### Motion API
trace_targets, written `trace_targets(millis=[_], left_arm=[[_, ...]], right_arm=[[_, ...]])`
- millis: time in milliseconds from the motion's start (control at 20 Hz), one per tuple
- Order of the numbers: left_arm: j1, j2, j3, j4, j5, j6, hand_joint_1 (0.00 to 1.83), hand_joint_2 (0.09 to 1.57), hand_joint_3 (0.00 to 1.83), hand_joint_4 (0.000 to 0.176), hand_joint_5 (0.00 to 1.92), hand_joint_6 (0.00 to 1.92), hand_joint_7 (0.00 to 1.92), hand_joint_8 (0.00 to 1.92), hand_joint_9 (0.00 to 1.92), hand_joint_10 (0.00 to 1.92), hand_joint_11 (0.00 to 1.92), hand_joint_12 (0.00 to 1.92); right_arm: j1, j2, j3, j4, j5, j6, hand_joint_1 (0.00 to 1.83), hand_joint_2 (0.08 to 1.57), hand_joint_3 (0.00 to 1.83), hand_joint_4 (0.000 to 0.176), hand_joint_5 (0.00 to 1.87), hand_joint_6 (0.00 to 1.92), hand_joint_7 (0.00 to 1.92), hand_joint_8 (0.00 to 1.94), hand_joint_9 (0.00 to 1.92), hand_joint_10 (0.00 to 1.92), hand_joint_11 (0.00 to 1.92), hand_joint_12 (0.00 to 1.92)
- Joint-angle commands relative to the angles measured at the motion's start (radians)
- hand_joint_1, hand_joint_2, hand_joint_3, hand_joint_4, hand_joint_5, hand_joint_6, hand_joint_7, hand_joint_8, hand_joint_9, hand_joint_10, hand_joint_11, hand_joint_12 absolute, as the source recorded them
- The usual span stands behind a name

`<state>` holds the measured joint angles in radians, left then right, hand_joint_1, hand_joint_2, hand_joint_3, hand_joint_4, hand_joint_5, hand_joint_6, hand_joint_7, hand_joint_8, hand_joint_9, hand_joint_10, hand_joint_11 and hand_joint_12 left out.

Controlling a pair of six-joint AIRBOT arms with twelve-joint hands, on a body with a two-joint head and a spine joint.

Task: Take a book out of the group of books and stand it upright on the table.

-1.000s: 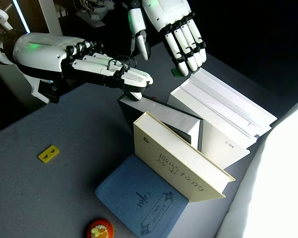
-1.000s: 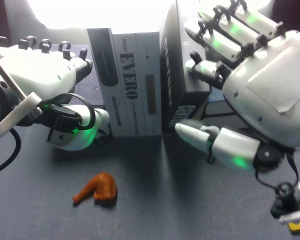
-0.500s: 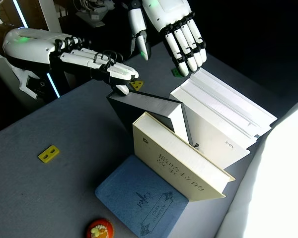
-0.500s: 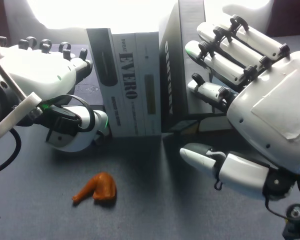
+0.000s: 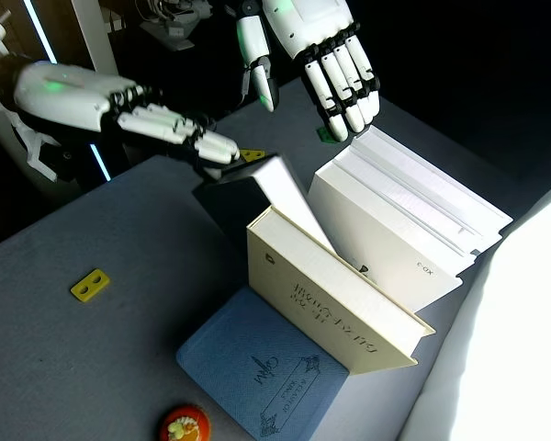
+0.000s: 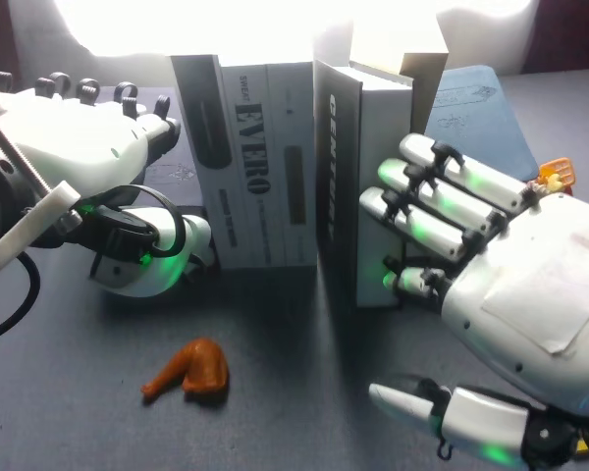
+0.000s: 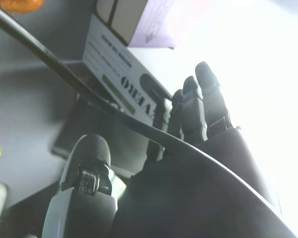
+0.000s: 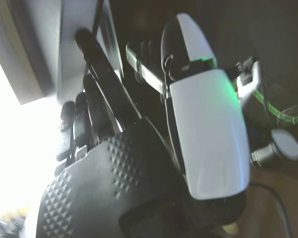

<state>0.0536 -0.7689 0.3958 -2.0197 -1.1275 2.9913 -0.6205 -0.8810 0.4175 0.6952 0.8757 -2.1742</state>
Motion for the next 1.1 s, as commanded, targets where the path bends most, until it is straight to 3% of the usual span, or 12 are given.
trace_targets(millis=[0, 650, 1050], left_arm=[[-0.012, 0.004, -0.003, 0.093, 0.013, 0.004, 0.14, 1.41, 0.00, 0.000, 0.07, 0.01, 0.04, 0.00, 0.07, 0.01, 0.00, 0.35], [-0.012, 0.004, -0.004, 0.093, 0.013, 0.004, 0.12, 1.42, 0.00, 0.000, 0.05, 0.00, 0.03, 0.00, 0.06, 0.00, 0.00, 0.38], [-0.011, 0.004, -0.004, 0.093, 0.012, 0.004, 0.13, 1.41, 0.00, 0.000, 0.05, 0.00, 0.02, 0.00, 0.05, 0.00, 0.00, 0.34]], right_arm=[[0.007, 0.006, 0.003, -0.031, 0.087, 0.000, 0.00, 1.21, 0.00, 0.000, 0.81, 0.05, 0.14, 0.01, 0.00, 0.00, 0.00, 0.00], [-0.050, -0.066, 0.070, -0.031, 0.043, -0.033, 0.00, 1.20, 0.00, 0.000, 0.80, 0.04, 0.13, 0.00, 0.00, 0.00, 0.00, 0.00], [-0.102, -0.080, 0.058, -0.070, 0.045, -0.047, 0.00, 1.20, 0.00, 0.000, 0.73, 0.00, 0.11, 0.00, 0.00, 0.00, 0.00, 0.00]])
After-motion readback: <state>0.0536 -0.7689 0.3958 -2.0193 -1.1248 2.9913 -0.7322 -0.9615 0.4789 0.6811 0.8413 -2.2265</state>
